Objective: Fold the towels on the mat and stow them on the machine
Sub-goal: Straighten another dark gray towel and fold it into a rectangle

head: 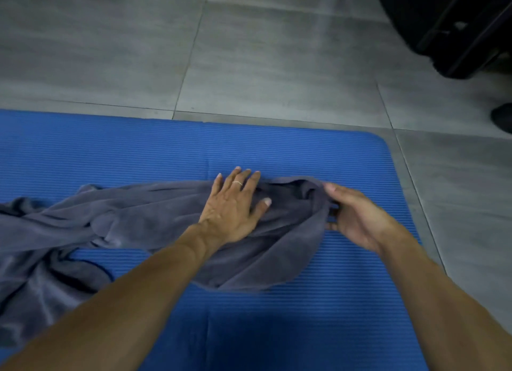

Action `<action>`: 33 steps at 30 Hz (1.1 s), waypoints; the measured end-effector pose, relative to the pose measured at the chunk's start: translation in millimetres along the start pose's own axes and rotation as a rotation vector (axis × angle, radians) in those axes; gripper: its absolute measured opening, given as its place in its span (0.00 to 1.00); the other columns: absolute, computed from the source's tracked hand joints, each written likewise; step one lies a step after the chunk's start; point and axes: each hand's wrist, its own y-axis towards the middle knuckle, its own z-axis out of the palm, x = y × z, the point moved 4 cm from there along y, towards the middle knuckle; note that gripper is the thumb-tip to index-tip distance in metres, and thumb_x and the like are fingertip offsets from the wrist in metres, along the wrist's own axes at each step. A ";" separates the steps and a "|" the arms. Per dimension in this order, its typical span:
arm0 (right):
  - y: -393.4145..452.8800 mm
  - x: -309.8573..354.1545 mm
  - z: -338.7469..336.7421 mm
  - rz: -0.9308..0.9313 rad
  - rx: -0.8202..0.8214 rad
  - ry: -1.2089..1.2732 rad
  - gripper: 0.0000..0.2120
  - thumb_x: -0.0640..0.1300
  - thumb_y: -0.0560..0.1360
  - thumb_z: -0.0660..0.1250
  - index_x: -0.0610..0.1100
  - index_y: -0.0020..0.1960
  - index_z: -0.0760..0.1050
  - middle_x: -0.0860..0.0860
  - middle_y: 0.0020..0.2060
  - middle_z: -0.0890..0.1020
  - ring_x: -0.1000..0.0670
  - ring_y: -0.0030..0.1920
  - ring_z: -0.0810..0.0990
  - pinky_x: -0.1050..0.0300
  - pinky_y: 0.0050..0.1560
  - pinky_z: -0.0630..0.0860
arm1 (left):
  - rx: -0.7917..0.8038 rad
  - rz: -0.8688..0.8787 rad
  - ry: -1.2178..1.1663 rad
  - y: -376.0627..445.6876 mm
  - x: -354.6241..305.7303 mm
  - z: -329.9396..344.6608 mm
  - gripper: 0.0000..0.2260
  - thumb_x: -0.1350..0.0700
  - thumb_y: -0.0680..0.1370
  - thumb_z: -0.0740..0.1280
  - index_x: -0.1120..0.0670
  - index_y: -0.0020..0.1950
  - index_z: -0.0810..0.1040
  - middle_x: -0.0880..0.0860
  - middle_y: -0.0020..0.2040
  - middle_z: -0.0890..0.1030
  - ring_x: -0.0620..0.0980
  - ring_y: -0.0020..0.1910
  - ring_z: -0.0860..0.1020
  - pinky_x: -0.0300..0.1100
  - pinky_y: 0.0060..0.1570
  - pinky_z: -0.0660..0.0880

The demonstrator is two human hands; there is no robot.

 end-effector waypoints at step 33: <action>-11.3 -23.5 8.9 -0.403 -0.502 -1.069 0.09 0.46 0.72 0.69 0.47 0.37 0.71 0.52 0.37 0.76 0.49 0.40 0.76 0.49 0.45 0.76 | -0.026 0.271 0.132 -31.7 0.0 -14.0 0.20 0.43 0.77 0.55 0.53 0.57 0.77 0.54 0.53 0.77 0.57 0.49 0.77 0.50 0.50 0.75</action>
